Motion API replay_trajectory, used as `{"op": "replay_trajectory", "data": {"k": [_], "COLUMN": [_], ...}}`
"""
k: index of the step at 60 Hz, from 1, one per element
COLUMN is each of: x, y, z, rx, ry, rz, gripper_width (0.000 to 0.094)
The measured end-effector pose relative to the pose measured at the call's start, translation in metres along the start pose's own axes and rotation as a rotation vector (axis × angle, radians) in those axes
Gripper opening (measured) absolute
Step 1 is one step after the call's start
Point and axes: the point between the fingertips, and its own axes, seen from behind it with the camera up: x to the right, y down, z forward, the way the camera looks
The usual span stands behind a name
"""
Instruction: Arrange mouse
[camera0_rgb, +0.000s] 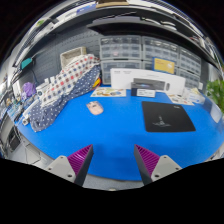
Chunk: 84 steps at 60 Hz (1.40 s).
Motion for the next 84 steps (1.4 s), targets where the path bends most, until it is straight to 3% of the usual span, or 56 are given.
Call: {"op": "replay_trajectory", "data": {"k": [17, 42, 50, 59, 74, 84], "x": [-0.057, -0.052, -0.041, -0.036, -0.032, -0.034], "y": [-0.055, -0.121, -0.136, -0.143, -0.141, -0.141], "z": [0.114, 0.232, 0.252, 0.262, 0.262, 0.26], "rx": [-0.037, -0.086, -0.087, -0.1, -0.137, -0.158], "ry": [0.003, 0.117, 0.152, 0.185, 0.196, 0.147], "rz": [-0.008, 0.018, 0.064, 0.09, 0.121, 0.125], "gripper_width": [0.0819, 0.0784, 0.0692, 0.0474, 0.0336, 0.0329]}}
